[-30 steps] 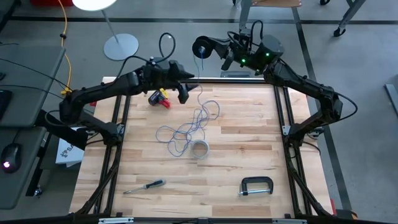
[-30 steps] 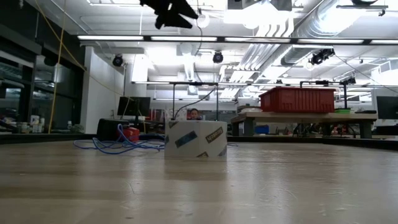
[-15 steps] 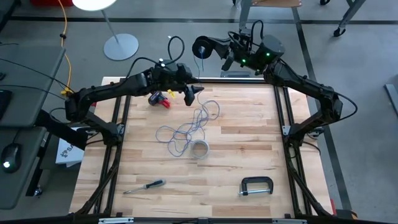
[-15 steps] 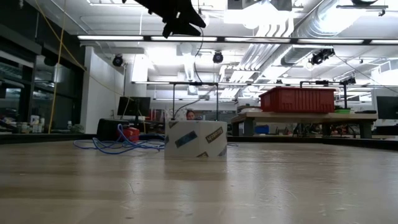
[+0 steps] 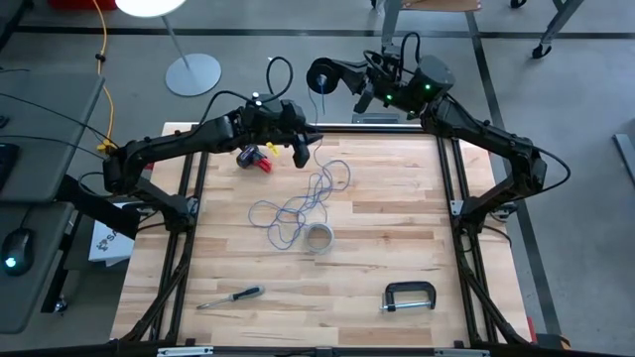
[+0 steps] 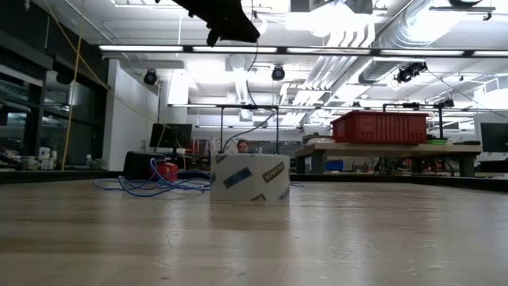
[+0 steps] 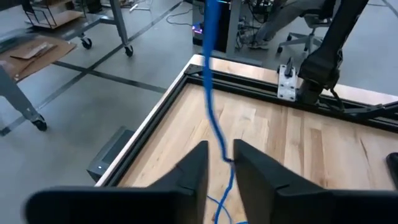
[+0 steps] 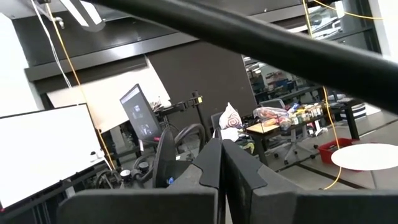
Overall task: Coil cords
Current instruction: Coil the blue wire on the spool
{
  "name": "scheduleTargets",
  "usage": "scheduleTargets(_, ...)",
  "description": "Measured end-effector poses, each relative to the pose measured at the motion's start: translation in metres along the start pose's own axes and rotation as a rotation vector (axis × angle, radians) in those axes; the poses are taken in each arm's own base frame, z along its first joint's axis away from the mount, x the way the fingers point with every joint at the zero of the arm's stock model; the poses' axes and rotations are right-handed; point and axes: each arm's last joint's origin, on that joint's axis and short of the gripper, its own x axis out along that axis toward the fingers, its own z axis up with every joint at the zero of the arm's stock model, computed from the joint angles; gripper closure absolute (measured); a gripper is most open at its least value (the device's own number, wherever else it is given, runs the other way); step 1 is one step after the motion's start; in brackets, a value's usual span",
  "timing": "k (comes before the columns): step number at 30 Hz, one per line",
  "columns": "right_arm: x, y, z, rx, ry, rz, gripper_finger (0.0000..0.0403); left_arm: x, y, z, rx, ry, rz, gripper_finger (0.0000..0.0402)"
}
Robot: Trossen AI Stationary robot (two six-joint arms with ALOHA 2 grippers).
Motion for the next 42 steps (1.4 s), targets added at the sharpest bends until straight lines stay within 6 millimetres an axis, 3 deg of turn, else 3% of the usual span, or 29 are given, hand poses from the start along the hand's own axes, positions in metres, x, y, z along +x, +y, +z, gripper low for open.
scheduleTargets(4, 0.000, 0.000, -0.001, 0.000, 0.014, -0.005, 0.0403, 0.000, -0.002, 0.000, -0.028, 0.001, -0.056, 0.0394)
scheduleTargets(13, 0.013, -0.009, -0.026, 0.034, 0.098, -0.068, 0.0403, -0.009, -0.023, 0.007, -0.163, 0.093, -0.323, 0.0400)
scheduleTargets(21, 0.013, -0.007, -0.021, 0.033, 0.048, -0.039, 0.0403, -0.026, -0.027, 0.017, -0.072, 0.179, -0.282, 0.0397)
scheduleTargets(25, 0.009, -0.005, -0.013, 0.026, 0.024, -0.032, 0.0403, -0.028, -0.019, 0.013, -0.054, 0.218, -0.232, 0.0365)
scheduleTargets(32, 0.005, -0.002, -0.009, 0.003, 0.027, -0.021, 0.0403, -0.038, -0.007, 0.014, -0.037, 0.220, -0.160, 0.0267)
scheduleTargets(37, 0.004, -0.001, -0.008, -0.033, 0.030, 0.016, 0.0403, -0.065, 0.002, 0.026, -0.052, 0.123, -0.089, 0.0212)
scheduleTargets(42, 0.004, 0.012, 0.004, -0.124, -0.099, 0.140, 0.0403, -0.097, 0.005, 0.055, -0.143, -0.155, -0.090, 0.0186)
